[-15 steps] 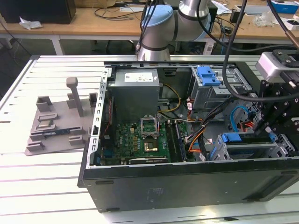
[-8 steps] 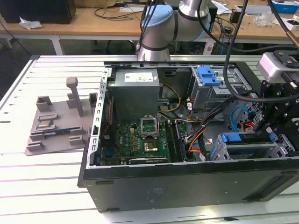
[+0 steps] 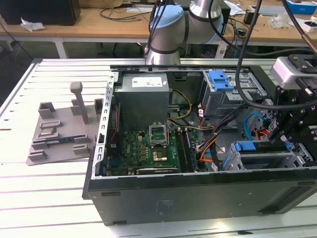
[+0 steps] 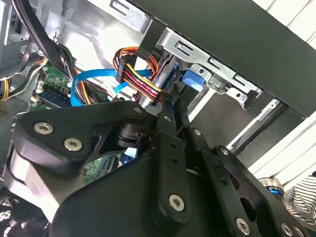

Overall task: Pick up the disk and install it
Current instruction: 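Insert the first disk wire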

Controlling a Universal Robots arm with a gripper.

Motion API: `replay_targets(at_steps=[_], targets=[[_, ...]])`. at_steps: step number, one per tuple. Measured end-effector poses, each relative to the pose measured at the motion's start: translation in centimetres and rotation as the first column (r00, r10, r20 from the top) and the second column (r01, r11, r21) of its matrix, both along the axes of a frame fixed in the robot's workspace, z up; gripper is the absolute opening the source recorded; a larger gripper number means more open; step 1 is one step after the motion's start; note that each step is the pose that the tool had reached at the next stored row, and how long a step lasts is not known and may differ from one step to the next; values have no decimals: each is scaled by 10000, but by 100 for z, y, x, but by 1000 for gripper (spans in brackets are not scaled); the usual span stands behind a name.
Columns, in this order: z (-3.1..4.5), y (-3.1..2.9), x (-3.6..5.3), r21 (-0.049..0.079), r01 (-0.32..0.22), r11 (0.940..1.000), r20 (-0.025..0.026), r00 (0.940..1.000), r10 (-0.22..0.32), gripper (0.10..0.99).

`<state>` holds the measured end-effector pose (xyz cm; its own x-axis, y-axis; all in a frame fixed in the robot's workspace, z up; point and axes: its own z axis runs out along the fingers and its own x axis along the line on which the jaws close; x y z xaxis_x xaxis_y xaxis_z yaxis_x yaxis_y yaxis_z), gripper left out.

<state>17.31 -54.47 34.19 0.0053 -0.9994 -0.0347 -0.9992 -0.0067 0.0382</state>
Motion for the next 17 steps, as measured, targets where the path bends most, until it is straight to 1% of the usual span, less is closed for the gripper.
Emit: replay_targets(at_steps=[2,4,9,11,12,14,16,17], targets=[[33,-1,1,-3,2,10000,1,10000,-2,169],[42,1,9,-2,0,10000,-4,10000,0,169],[8,1,9,2,0,10000,-65,10000,0,169],[-9,2,13,1,-1,10000,-99,10000,1,169],[-12,2,19,2,0,10000,-106,9999,0,169],[-14,3,39,10,1,10000,-113,9999,-1,169],[-14,5,41,21,3,10000,-112,9999,-3,169],[0,6,44,30,-1,10000,-105,9999,1,169]])
